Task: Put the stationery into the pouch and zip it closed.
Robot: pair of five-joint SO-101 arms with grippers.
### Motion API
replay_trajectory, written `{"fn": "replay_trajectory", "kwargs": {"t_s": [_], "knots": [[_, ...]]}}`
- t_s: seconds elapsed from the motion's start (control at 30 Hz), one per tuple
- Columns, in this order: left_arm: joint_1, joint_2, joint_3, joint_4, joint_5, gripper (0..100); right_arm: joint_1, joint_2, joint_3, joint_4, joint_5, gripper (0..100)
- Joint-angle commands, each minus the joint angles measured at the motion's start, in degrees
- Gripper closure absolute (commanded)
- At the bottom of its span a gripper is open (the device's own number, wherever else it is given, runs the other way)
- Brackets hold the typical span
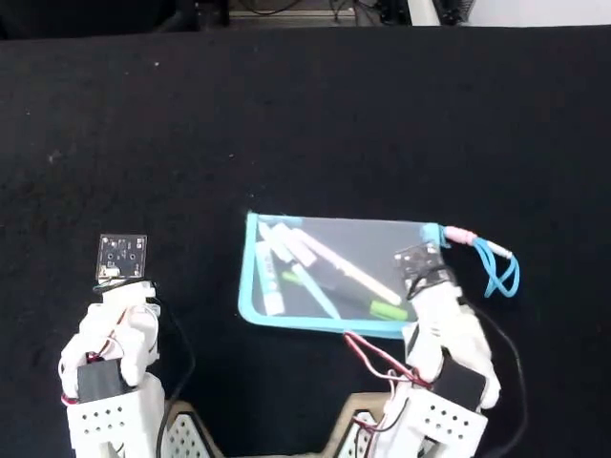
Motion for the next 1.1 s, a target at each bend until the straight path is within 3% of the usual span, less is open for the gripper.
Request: {"fn": "replay_trajectory", "kwargs": {"t_s": [0.0,0.27,0.47,0.67,0.83,1.07], "knots": [[0.0,-0.4,-0.2,-0.6,-0.4,97,3.0,1.4,-1.5,-0.6,-4.2,98.4],[0.0,-0.4,-0.1,-0.6,-0.4,97,4.6,1.4,-6.0,-4.9,-9.9,98.5],[0.0,-0.4,-0.1,-0.6,-0.4,97,12.7,1.3,-5.0,-11.7,-12.2,98.3],[0.0,-0.4,-0.1,-0.6,-0.4,97,14.9,1.8,0.7,-7.6,0.4,98.3],[0.0,-0.4,-0.2,-0.6,-0.4,97,13.7,3.6,0.6,-4.4,6.2,98.3],[0.0,-0.4,-0.7,-0.6,-0.4,97,2.7,6.3,-1.0,0.7,11.5,98.4]]}}
